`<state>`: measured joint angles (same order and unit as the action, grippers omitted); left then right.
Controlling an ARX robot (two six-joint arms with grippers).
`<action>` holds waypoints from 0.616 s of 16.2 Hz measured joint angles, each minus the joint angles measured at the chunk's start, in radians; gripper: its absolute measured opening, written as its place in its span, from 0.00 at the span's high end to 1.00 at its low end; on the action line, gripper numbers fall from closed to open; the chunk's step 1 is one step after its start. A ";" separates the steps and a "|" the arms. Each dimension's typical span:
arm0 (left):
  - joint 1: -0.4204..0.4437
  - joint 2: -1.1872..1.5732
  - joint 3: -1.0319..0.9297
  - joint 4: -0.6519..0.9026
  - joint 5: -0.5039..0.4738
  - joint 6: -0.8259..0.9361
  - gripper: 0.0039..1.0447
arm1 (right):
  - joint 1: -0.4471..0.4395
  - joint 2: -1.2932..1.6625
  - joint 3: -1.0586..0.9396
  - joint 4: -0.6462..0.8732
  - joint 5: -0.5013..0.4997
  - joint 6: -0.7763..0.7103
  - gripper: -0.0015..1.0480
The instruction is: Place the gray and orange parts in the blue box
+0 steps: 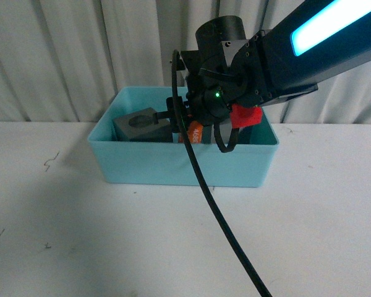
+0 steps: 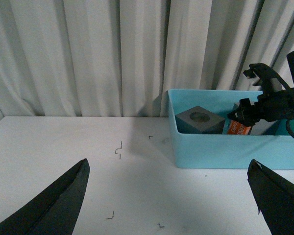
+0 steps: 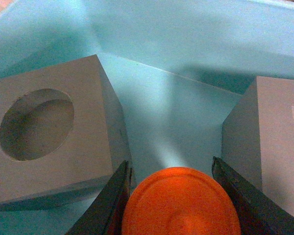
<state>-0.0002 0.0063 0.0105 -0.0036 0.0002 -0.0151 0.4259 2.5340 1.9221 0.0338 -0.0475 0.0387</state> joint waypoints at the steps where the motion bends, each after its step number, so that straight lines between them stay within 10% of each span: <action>1: 0.000 0.000 0.000 0.000 0.000 0.000 0.06 | 0.000 0.001 0.005 -0.013 -0.001 0.005 0.56; 6: 0.000 0.000 0.000 0.000 0.000 0.000 0.06 | 0.006 0.005 -0.013 0.053 0.014 0.014 0.07; 10: 0.000 0.000 0.000 0.000 0.000 0.000 0.06 | -0.001 -0.216 -0.290 0.250 0.015 0.029 0.06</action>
<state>-0.0002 0.0063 0.0105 -0.0036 -0.0002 -0.0151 0.4252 2.3177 1.6318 0.2836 -0.0322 0.0673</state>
